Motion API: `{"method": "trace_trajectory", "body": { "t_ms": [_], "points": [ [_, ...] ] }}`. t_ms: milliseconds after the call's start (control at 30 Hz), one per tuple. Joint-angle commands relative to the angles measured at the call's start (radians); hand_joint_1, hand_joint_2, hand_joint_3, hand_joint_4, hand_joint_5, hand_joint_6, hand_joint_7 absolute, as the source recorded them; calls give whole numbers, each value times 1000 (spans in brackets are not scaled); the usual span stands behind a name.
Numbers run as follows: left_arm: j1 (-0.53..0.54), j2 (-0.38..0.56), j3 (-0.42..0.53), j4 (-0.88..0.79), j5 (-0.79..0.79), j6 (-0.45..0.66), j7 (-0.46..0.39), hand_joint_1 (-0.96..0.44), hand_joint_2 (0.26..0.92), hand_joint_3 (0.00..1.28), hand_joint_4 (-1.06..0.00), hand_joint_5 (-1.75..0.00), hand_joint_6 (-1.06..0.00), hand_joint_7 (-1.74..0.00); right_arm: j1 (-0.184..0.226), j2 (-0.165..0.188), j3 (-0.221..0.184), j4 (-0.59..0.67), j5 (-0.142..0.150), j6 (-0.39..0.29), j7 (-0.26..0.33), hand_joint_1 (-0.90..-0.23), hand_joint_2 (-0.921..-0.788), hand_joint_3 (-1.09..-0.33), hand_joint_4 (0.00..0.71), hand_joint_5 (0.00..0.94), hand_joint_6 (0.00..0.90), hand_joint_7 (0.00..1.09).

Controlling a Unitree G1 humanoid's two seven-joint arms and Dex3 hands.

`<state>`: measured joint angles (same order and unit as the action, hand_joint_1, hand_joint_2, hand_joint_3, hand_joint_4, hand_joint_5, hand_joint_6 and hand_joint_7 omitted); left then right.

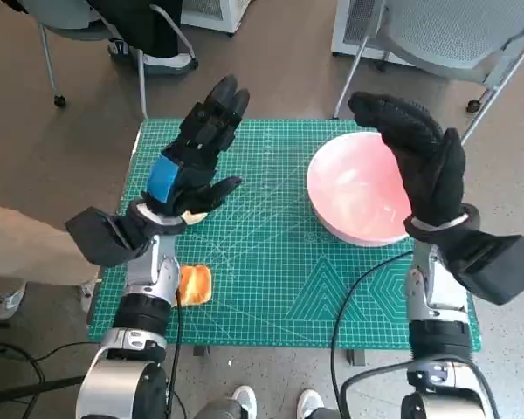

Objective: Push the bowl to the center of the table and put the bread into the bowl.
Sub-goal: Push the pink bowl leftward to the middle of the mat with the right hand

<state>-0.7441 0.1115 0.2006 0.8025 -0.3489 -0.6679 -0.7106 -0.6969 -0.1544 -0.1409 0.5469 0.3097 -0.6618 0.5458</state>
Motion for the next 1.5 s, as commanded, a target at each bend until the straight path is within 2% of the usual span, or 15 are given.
{"method": "trace_trajectory", "body": {
  "t_ms": [33, 200, 400, 600, 700, 900, 1200, 1500],
  "points": [
    [12, -4, -10, -13, 13, -3, 8, -679, 921, 249, -15, 0, -166, -3, 11, -15, -4, 14, -2, 5, 12, -679, -921, -747, 194, 0, 37, 504],
    [14, -4, -14, -12, 16, -7, 13, -680, 921, 249, -13, 0, -166, -3, 1, -40, -29, 39, 14, 5, 22, -687, -921, -745, 194, 0, 37, 505],
    [18, -2, -16, -9, 16, -8, 14, -683, 921, 250, -14, -1, -167, -3, -54, -95, -93, 180, 22, -25, 17, -690, -921, -731, 202, 3, 51, 497],
    [20, 1, -12, -1, 12, -11, 9, -690, 921, 249, -16, -2, -168, -3, -117, -148, -145, 366, -14, -60, -51, -683, -921, -731, 197, 1, 82, 430],
    [23, 2, -10, -2, 6, -9, 3, -691, 921, 249, -18, -3, -171, -4, -144, -175, -155, 451, -40, -58, -101, -679, -921, -735, 190, 0, 84, 411],
    [28, 2, -7, 7, 2, -10, -6, -693, 921, 248, -21, -3, -173, -5, -183, -215, -165, 560, -69, -42, -168, -680, -921, -751, 172, 0, 81, 381],
    [29, 4, 1, 14, -7, -10, -19, -694, 921, 247, -23, -3, -170, -3, -216, -237, -191, 657, -61, 20, -192, -687, -921, -761, 160, 0, 89, 352],
    [34, 5, 10, 6, -18, -2, -32, -687, 921, 244, -34, -7, -171, -3, -220, -243, -204, 715, -75, 86, -214, -659, -921, -839, 149, 0, 100, 308]
  ]
}}
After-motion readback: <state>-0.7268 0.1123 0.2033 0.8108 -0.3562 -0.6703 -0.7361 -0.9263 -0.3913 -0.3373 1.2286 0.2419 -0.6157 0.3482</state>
